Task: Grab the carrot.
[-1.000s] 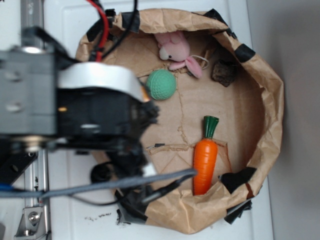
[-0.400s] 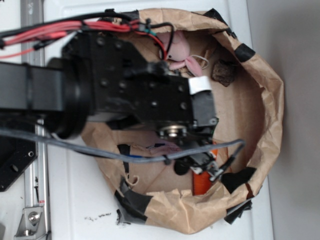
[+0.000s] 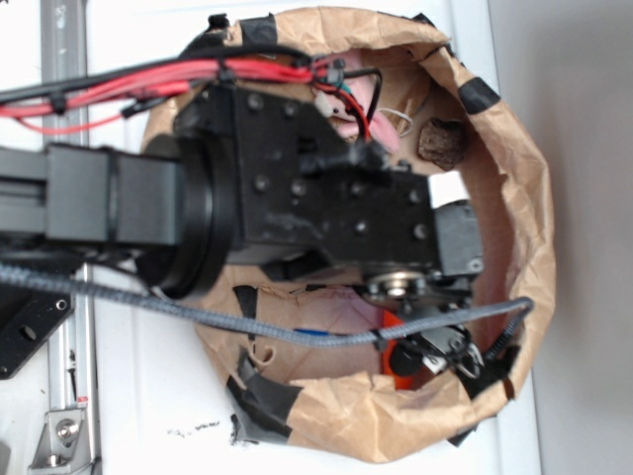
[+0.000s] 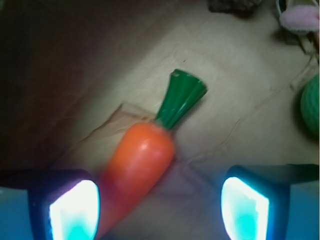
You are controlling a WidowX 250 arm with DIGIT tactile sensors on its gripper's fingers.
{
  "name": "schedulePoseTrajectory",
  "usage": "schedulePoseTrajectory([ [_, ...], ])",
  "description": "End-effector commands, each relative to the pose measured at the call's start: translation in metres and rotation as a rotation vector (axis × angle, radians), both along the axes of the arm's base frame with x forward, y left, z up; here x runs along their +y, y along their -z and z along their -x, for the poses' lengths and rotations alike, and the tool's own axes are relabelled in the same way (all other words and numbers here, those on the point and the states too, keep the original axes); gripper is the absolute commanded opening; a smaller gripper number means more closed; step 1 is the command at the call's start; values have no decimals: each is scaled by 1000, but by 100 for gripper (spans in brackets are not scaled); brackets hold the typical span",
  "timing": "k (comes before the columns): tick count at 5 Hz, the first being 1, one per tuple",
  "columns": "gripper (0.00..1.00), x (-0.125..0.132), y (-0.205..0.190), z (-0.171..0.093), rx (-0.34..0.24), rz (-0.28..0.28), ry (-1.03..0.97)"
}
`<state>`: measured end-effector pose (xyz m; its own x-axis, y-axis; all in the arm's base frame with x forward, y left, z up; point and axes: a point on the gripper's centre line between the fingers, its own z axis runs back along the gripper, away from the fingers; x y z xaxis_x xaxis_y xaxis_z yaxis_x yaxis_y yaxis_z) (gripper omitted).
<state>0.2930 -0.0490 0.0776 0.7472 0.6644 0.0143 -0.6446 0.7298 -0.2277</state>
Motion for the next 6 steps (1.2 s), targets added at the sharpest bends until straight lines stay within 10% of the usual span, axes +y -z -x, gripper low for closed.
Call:
schedulePoseTrajectory([
  [1,100,-4,-13,-16,-119,-13,-7],
  [2,100,-7,11,-24,-87,-23,-16],
  [4,0,-3,20,-1,-8,-40,-56],
  [6,0,32,10,16,-19,-173,-1],
])
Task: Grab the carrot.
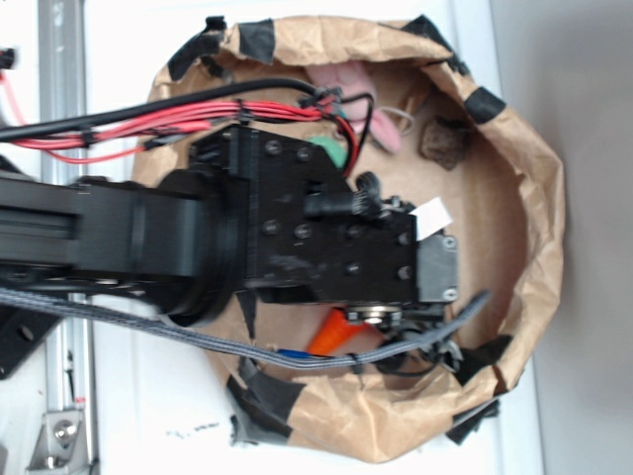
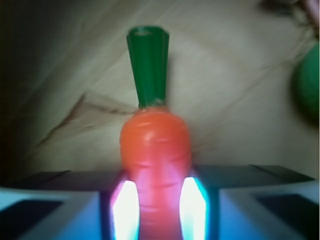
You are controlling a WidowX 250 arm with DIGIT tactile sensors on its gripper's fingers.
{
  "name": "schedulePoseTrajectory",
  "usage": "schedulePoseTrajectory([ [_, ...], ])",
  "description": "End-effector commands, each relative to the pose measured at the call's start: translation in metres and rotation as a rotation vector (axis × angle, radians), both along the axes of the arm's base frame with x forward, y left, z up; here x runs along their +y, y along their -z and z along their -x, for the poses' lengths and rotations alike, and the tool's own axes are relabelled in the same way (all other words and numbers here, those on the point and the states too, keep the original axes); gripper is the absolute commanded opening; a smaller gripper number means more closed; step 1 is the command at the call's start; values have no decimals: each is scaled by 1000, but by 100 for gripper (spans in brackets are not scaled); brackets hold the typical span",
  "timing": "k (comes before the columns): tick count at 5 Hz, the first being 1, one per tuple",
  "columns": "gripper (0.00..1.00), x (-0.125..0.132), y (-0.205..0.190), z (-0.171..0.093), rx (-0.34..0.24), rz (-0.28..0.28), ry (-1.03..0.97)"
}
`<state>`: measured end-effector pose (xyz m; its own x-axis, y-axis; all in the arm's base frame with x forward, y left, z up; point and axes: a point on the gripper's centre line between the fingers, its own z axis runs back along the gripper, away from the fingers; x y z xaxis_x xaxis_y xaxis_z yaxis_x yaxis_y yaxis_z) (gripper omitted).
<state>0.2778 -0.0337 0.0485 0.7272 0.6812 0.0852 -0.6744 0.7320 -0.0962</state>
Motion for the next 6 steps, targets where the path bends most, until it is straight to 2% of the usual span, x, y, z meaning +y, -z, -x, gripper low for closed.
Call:
schedulePoseTrajectory([
  [1,100,18,-26,-5,-82,25,112],
  [2,100,15,-34,-8,-113,45,129],
  [3,100,14,-23,-8,-103,42,134],
  [4,100,6,4,-10,-44,46,176],
  [5,100,10,3,4,12,3,222],
  [6,100,25,-18,23,34,-31,202],
])
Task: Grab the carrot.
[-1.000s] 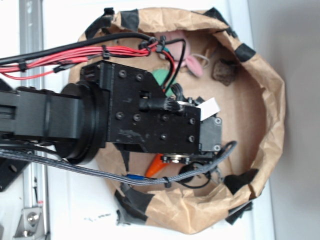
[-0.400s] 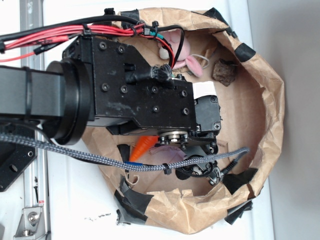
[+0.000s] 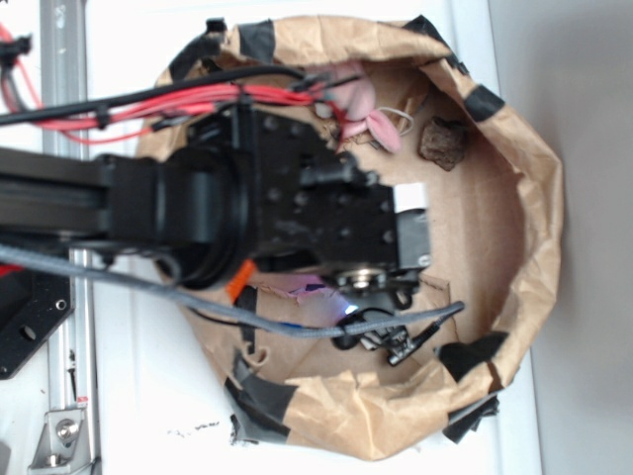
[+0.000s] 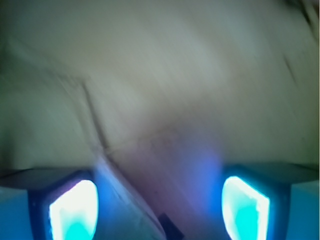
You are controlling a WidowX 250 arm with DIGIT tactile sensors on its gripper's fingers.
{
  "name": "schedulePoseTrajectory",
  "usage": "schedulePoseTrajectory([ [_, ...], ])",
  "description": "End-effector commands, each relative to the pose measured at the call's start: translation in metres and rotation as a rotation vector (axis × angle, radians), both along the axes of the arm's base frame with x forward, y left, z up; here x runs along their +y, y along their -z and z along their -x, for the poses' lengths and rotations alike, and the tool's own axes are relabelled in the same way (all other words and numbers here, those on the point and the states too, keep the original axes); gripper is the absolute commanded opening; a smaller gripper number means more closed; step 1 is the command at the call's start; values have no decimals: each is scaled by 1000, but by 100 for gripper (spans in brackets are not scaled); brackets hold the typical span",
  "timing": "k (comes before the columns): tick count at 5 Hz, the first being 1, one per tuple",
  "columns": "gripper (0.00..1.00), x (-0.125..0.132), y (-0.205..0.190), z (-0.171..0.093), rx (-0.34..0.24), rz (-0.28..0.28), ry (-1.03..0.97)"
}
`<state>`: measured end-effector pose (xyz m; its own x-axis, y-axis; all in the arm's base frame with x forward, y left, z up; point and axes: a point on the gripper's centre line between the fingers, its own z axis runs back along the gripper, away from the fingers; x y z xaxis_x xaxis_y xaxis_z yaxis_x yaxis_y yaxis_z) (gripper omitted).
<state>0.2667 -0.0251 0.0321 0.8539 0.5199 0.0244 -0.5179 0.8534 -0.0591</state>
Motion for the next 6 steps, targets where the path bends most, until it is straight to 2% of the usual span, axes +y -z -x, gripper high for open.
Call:
schedulePoseTrajectory([
  [1,100,26,-55,20,-73,-9,-34],
  [2,100,24,-76,16,-106,11,-32],
  [3,100,29,-88,21,-81,7,-28],
  [4,100,29,-78,28,-42,-21,15],
  [5,100,39,-60,38,4,-85,85],
  [6,100,45,-51,41,48,-110,80],
])
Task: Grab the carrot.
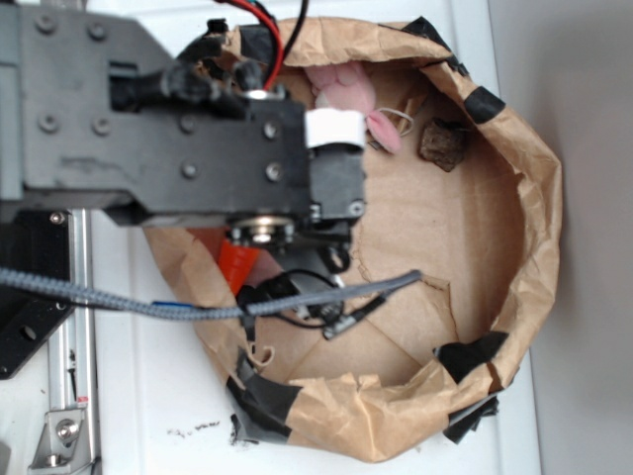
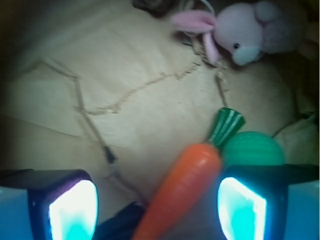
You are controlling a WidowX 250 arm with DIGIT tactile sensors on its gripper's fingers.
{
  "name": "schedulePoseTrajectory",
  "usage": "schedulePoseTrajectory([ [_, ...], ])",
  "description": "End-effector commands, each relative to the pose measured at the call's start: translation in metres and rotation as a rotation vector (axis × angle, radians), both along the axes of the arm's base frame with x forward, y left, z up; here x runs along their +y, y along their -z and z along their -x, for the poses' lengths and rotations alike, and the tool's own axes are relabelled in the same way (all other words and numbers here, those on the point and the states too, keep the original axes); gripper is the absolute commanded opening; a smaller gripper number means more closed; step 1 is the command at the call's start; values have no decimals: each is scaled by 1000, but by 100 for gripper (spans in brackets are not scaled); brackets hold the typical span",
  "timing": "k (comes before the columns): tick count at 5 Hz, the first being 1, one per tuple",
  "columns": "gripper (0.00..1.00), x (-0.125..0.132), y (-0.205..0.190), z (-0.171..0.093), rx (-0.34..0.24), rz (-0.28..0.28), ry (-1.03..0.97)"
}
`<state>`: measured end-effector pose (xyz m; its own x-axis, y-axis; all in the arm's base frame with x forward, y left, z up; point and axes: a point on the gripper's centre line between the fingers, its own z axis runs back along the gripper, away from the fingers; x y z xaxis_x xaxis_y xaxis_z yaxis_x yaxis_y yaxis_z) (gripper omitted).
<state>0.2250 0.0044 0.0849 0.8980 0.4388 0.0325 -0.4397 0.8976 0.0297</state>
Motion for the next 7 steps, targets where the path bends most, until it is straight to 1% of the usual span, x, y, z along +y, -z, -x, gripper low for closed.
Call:
schedulePoseTrajectory([
  [1,100,19,11,7,73,-31,-21],
  [2,100,8,40,10,137,39,-32],
  [3,100,-2,55,22,180,18,-15],
  [4,100,-5,60,25,181,18,15],
  [5,100,-4,56,23,139,20,48],
  [6,0,-5,53,25,119,4,64],
  [7,0,-5,54,29,120,-38,101],
])
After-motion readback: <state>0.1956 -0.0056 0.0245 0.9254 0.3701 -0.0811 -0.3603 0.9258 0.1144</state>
